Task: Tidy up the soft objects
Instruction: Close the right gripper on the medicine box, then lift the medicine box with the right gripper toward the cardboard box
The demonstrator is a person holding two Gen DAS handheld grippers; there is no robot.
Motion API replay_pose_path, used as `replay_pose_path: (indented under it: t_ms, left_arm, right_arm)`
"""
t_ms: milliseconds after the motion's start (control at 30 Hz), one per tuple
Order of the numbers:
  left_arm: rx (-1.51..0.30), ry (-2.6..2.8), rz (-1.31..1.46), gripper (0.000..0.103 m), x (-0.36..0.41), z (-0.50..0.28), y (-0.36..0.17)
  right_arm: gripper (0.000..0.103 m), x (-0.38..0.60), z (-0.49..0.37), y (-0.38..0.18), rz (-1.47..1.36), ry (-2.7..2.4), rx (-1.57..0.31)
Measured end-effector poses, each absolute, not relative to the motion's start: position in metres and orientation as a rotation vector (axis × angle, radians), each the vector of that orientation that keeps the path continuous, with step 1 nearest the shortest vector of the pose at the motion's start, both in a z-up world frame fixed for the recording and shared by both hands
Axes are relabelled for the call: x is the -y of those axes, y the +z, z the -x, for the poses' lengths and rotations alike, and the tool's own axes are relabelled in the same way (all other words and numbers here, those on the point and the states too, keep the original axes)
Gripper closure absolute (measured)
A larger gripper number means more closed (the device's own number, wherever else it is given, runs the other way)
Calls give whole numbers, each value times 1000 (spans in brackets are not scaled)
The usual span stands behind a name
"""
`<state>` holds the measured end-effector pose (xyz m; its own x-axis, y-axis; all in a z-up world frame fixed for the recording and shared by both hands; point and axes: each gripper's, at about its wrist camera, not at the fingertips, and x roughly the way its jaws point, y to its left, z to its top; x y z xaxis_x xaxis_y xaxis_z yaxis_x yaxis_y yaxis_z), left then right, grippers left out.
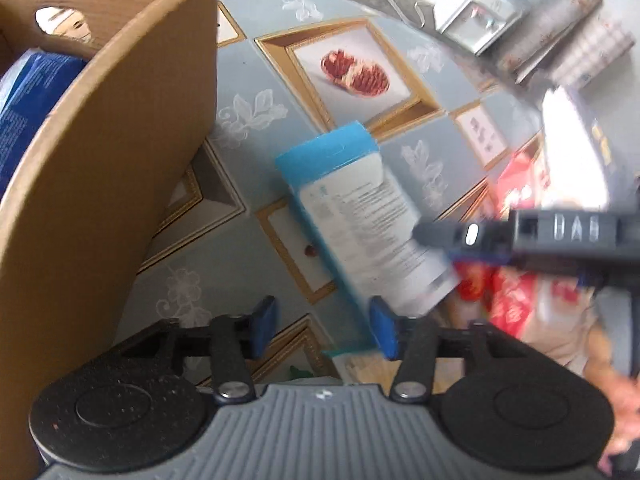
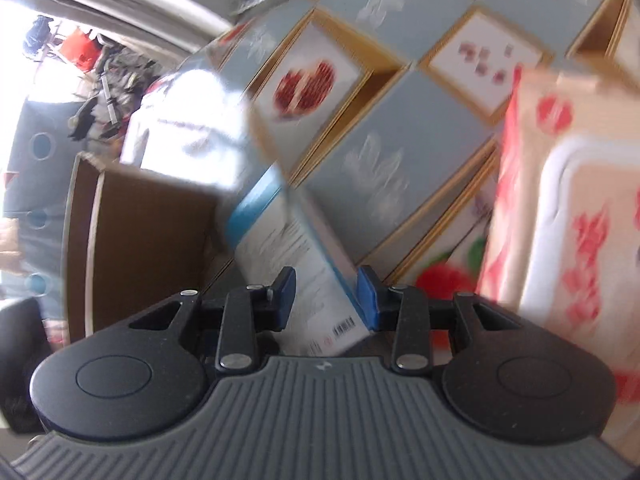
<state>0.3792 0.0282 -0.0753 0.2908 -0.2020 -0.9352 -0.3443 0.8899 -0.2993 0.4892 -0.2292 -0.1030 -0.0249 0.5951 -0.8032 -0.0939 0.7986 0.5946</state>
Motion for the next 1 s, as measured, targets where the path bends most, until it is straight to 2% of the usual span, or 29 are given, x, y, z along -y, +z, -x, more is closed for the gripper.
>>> replay_pose_path:
  t_ms: [100, 333, 600, 667, 1000]
  left_arm:
    - [-1278, 91, 505, 41, -29, -379, -73]
    - [-1291, 75, 455, 35, -20, -388, -82]
    - [-1288, 56, 404, 42, -9, -396, -82]
    - [-1277, 60, 379, 52, -7, -394, -75]
    - [-1150, -23, 323, 54, 2, -368, -16]
  right_arm:
    - [69, 222, -482, -101, -355, 570, -1491]
    - [70, 218, -487, -110, -408, 527, -1467]
    - [70, 203, -478, -113, -407, 547, -1449]
    - [70, 204, -475, -110, -410, 534, -1434]
    - [70, 227, -441, -45, -473, 521, -1320]
